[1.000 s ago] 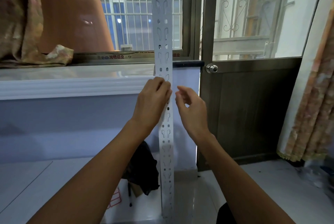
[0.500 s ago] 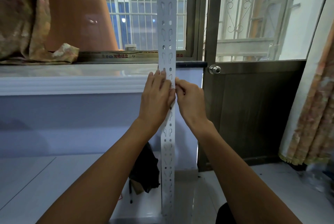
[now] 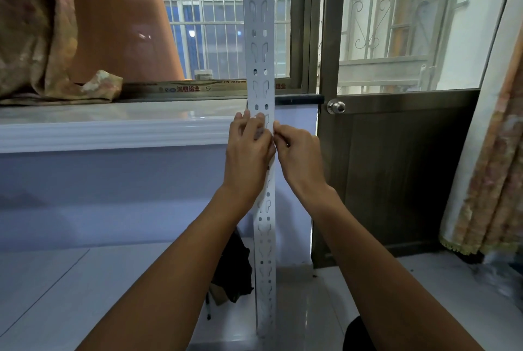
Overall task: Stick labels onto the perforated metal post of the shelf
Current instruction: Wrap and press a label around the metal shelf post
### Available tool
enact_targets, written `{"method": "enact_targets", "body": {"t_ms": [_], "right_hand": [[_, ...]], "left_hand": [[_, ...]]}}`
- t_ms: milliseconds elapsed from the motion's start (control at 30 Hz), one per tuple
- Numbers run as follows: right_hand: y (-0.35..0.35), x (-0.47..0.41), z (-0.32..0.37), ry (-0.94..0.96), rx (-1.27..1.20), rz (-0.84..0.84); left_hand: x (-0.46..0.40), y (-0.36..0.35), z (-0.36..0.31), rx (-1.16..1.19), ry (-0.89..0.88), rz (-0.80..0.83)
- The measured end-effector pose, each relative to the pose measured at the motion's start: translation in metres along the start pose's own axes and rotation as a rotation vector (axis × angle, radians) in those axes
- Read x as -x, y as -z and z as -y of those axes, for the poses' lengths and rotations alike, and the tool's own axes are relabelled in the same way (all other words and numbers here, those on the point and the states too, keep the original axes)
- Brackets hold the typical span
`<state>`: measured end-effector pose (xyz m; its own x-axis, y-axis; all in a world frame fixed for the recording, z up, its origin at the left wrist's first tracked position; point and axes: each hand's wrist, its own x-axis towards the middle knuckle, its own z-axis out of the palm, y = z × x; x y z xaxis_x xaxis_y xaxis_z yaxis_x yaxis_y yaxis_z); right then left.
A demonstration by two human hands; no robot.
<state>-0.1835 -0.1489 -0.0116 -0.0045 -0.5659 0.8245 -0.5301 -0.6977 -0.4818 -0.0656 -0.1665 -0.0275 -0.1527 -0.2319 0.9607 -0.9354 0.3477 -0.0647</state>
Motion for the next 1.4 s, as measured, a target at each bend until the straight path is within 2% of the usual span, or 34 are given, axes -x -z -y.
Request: {"method": "enact_targets", "body": {"t_ms": [367, 767, 1000, 1200, 1400], "right_hand": [[0.005, -0.002, 0.001, 0.0, 0.002, 0.034], [0.0, 0.0, -0.001, 0.029, 0.019, 0.002], [-0.001, -0.001, -0.004, 0.012, 0.018, 0.004], [-0.001, 0.001, -0.001, -0.007, 0.035, 0.013], [-0.002, 0.0, -0.003, -0.018, 0.052, 0.054]], "left_hand": [[0.004, 0.002, 0.021, 0.143, -0.086, -0.072], [0.001, 0.002, 0.007, -0.022, -0.067, -0.033], [0.001, 0.006, 0.016, 0.04, -0.102, -0.047], [-0.002, 0.005, 0.004, 0.038, -0.024, -0.032], [-0.007, 0.008, -0.002, -0.03, -0.038, -0.025]]}}
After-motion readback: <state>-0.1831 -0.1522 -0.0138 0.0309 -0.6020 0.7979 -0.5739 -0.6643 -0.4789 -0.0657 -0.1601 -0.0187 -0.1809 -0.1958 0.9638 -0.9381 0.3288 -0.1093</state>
